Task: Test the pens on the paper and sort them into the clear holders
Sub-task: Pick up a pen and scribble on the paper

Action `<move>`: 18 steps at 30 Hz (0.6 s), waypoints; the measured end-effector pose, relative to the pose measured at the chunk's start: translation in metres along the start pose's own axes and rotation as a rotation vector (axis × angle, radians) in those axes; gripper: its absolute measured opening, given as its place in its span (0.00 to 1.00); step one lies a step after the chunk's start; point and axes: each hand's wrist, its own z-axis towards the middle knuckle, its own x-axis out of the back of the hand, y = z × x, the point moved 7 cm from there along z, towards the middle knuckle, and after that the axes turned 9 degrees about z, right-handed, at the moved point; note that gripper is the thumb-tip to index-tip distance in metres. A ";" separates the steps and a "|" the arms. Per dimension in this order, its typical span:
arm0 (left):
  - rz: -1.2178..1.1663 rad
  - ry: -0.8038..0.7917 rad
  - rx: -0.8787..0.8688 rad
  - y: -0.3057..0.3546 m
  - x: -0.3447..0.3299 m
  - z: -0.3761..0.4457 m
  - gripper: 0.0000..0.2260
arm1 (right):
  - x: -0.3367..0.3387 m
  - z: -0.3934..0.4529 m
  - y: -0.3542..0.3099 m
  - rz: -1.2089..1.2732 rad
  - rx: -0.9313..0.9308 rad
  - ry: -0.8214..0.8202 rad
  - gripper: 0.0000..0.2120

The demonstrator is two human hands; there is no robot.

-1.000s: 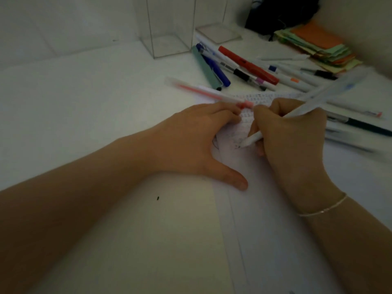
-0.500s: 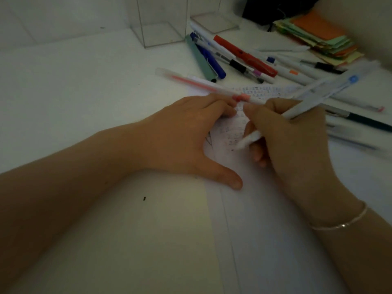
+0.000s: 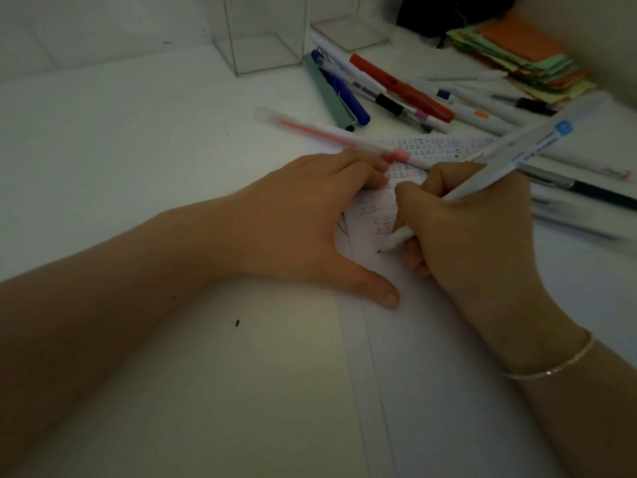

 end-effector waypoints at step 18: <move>0.002 0.006 -0.007 0.000 -0.001 0.000 0.49 | -0.001 -0.002 0.000 0.025 0.017 -0.019 0.12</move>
